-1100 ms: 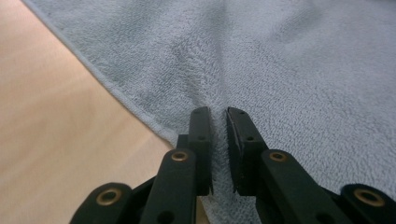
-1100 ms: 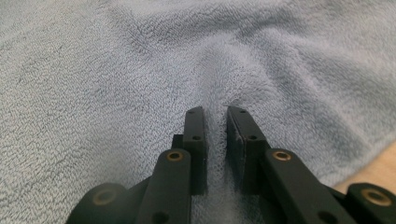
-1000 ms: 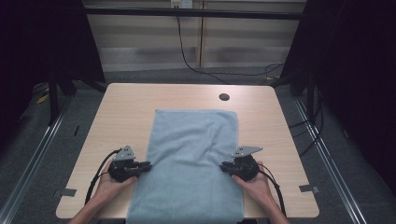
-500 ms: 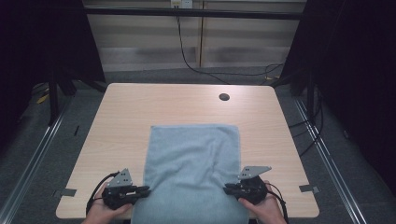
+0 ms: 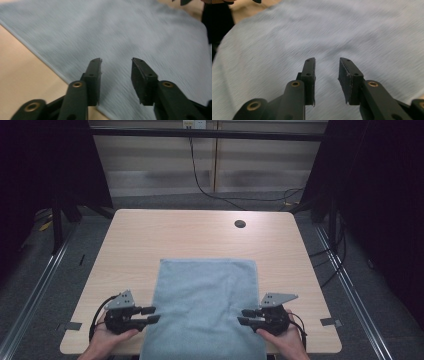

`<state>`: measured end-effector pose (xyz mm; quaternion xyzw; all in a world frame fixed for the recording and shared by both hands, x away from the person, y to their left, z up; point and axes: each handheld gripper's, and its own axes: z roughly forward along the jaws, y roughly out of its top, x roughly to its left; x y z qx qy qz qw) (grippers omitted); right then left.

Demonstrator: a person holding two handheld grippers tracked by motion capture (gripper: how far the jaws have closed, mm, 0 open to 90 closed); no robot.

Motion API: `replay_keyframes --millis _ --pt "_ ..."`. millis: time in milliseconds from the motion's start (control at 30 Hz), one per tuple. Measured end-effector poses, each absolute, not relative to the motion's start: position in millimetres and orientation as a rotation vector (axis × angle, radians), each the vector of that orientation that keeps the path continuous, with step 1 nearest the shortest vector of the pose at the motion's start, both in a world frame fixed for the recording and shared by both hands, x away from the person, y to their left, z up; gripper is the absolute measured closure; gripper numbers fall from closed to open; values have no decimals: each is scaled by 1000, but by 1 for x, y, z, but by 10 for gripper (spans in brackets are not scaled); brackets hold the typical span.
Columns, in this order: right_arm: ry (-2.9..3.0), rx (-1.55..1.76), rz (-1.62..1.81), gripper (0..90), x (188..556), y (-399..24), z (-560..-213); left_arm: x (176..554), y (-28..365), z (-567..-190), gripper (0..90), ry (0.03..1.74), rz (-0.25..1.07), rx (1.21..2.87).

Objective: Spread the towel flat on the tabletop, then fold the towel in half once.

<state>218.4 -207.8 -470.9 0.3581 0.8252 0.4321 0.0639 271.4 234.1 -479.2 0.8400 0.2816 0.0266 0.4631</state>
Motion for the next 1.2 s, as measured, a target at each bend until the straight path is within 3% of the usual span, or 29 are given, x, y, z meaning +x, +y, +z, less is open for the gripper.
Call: replay_keyframes --millis 200,367,767,1200 --pt "2413 1119 1274 588 259 -218 -464 316 221 -480 537 746 117 2062" --pt "2400 1157 1223 563 290 -222 -470 336 212 -490 518 781 86 2081" --pt "2310 1265 1180 479 353 -243 -481 334 207 -506 471 765 95 2127" --pt "2288 1358 1096 397 396 -234 -496 332 208 -507 482 763 91 2118"
